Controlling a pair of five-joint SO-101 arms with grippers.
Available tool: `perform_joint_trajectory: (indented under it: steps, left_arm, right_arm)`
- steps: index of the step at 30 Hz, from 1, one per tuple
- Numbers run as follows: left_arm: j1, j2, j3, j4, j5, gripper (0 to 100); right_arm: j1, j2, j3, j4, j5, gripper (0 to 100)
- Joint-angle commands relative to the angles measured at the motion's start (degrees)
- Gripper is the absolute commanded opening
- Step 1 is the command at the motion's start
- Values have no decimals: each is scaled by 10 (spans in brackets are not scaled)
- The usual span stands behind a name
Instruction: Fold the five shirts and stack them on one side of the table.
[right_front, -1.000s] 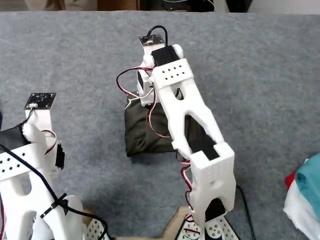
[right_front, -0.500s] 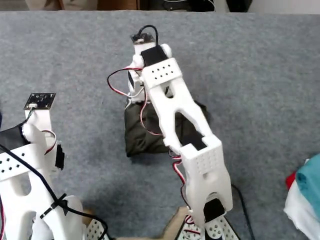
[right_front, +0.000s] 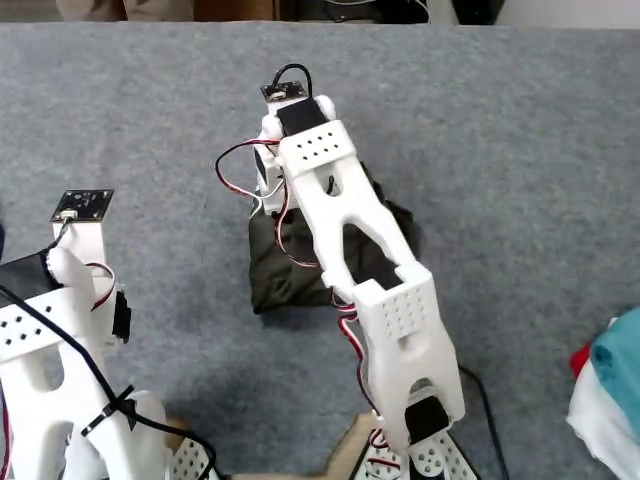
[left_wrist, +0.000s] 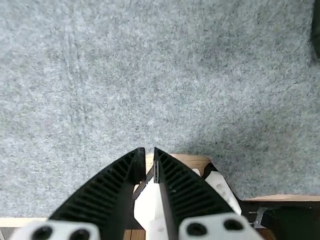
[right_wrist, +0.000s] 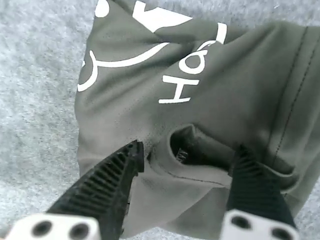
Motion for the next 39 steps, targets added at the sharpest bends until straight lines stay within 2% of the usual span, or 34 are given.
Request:
perform_joint_trajectory:
  steps: [1,9,16,25,33,39]
  left_arm:
    - [-4,-4,1,-5,2,47]
    - [-2,-9,-4,-5,1,47]
    - [-2,-9,-3,-5,-2,47]
    - [-1,-5,-4,-5,-3,47]
    - [-1,-4,-5,-5,-3,47]
    - [-1,-4,-5,-5,-3,47]
  right_arm:
    - [-2,-4,-36,12,-2,182]
    - [20,-4,-31,12,-1,4]
    - [72,-28,-10,13,20,6]
    - [87,-207,203,13,59,6]
    - [181,-293,340,12,86,9]
    - [204,-327,404,12,137,9]
